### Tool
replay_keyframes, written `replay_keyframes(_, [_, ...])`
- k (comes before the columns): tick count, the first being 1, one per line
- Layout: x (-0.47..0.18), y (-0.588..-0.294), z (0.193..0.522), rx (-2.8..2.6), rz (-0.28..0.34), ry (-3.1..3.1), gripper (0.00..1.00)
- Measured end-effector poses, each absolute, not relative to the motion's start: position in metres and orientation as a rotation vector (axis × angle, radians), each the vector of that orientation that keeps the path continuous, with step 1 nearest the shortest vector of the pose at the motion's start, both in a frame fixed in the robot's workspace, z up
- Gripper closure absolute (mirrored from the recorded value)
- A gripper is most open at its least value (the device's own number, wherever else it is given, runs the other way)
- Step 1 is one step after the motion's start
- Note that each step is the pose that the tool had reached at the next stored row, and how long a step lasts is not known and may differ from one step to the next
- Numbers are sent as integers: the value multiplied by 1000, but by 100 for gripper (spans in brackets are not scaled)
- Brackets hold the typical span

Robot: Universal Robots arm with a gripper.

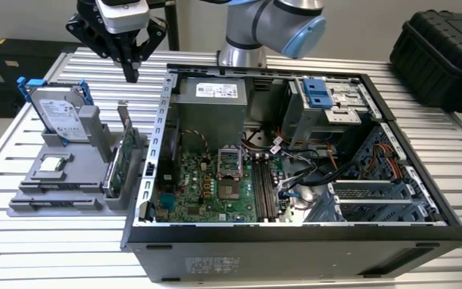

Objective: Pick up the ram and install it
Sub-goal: 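Reach for the ram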

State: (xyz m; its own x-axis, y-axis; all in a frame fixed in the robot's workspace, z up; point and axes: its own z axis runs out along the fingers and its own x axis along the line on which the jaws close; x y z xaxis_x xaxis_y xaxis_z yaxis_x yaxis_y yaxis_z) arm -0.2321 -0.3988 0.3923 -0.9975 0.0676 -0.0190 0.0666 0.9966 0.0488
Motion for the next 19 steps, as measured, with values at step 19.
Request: replay_keyframes(19, [-244, -399, 392, 103, 75, 3118, 100])
